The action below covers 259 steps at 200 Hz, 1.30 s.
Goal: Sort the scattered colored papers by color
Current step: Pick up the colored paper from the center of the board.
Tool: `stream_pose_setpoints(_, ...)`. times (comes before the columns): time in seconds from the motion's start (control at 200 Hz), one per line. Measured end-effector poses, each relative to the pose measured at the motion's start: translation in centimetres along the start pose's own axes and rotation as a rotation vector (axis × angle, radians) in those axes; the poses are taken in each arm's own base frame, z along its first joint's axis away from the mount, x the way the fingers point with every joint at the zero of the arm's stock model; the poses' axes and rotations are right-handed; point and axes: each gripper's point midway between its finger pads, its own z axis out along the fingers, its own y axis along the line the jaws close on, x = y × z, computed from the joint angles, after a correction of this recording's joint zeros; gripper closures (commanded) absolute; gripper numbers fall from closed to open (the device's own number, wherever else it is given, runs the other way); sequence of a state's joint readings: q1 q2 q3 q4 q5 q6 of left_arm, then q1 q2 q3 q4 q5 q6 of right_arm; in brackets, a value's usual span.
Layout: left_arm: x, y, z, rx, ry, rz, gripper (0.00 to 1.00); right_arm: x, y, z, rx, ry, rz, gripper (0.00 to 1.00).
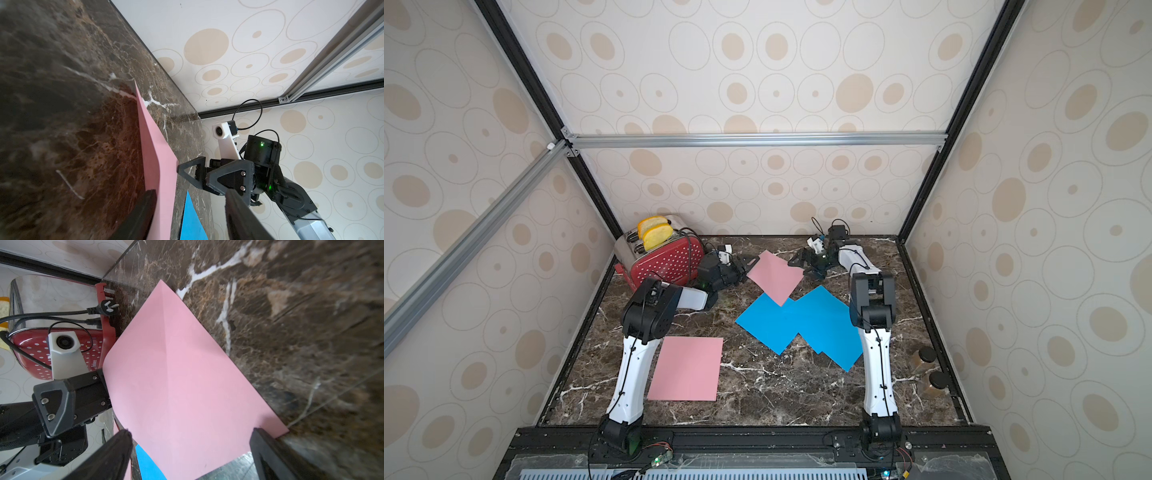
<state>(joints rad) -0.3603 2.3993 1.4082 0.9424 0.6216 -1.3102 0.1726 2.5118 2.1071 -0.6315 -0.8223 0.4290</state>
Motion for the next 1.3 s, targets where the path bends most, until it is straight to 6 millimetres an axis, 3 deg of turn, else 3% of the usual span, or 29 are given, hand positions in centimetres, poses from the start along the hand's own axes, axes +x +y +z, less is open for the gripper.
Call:
stream_pose_setpoints(0.265, 1.9, 2.7, -0.3, -0.102, 0.087, 0.022, 0.65, 0.0, 0.0, 0.0, 0.000, -0.001, 0.001, 0.04)
stream_pose_setpoints(0.376, 2.6, 3.4, -0.7, -0.156, 0.128, 0.037, 0.66, 0.0, 0.0, 0.0, 0.000, -0.001, 0.001, 0.05)
stream_pose_setpoints(0.626, 2.9, 1.3, -1.9, -0.210, 0.190, 0.133, 0.67, 0.0, 0.0, 0.0, 0.000, -0.001, 0.000, 0.05)
stream_pose_setpoints(0.791, 3.0, 1.3, -2.2, -0.223, 0.201, 0.161, 0.82, 0.1, 0.0, 0.0, -0.001, -0.003, -0.003, 0.04)
stream_pose_setpoints(0.931, 3.3, 1.9, -2.4, -0.245, 0.210, 0.166, 1.00, 0.1, 0.0, 0.0, -0.001, -0.004, -0.005, 0.05)
stream_pose_setpoints(1.172, 3.2, 2.8, -2.7, -0.301, 0.208, 0.184, 1.00, 0.4, 0.2, -0.2, 0.014, 0.002, -0.019, 0.04)
stream_pose_setpoints(1.297, 2.6, 1.4, -2.9, -0.310, 0.208, 0.203, 1.00, 1.3, 0.4, -0.6, 0.049, 0.033, 0.001, 0.04)
